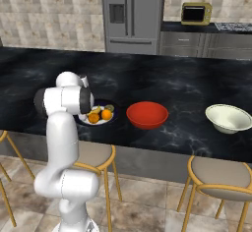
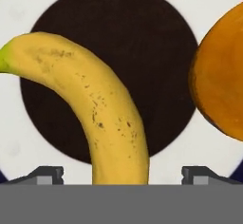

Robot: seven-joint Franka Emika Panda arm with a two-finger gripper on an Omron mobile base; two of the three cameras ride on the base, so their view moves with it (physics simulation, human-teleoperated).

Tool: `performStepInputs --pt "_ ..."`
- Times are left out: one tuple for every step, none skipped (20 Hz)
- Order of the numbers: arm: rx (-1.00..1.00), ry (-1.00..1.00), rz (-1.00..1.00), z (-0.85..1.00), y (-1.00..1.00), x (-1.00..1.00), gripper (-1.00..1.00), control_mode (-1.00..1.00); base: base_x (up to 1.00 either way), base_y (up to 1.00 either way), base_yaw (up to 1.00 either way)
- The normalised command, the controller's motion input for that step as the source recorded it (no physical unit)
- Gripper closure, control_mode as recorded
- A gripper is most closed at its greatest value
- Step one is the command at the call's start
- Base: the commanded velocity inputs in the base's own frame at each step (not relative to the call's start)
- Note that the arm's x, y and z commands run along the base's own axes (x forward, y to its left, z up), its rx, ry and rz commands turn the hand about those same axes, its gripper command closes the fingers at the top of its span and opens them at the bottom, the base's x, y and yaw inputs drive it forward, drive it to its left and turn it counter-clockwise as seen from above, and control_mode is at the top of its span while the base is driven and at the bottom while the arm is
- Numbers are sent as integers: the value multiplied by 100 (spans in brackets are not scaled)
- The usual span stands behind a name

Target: Take the fruits from the plate on the dining counter and place two fruits in each bowl.

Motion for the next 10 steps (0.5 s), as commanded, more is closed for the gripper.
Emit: performStepInputs --pt "1 0 0 -16 -1 0 100 -100 0 0 0" --pt "0 0 0 -13 -3 0 100 -100 0 0 0" --pt "0 0 0 -13 -4 0 100 -100 0 0 0" --pt "0 0 0 -9 -5 0 100 -100 0 0 0" --pt "0 0 0 -6 -5 0 100 -100 0 0 0" --pt "0 0 0 0 -4 0 100 -100 0 0 0" --pt "0 0 0 0 -4 1 100 -100 0 0 0" --pt "0 0 0 21 -2 0 100 -100 0 0 0" --pt "0 0 0 39 -6 2 100 -100 0 0 0" --pt "0 0 0 44 -4 0 100 -100 0 0 0"
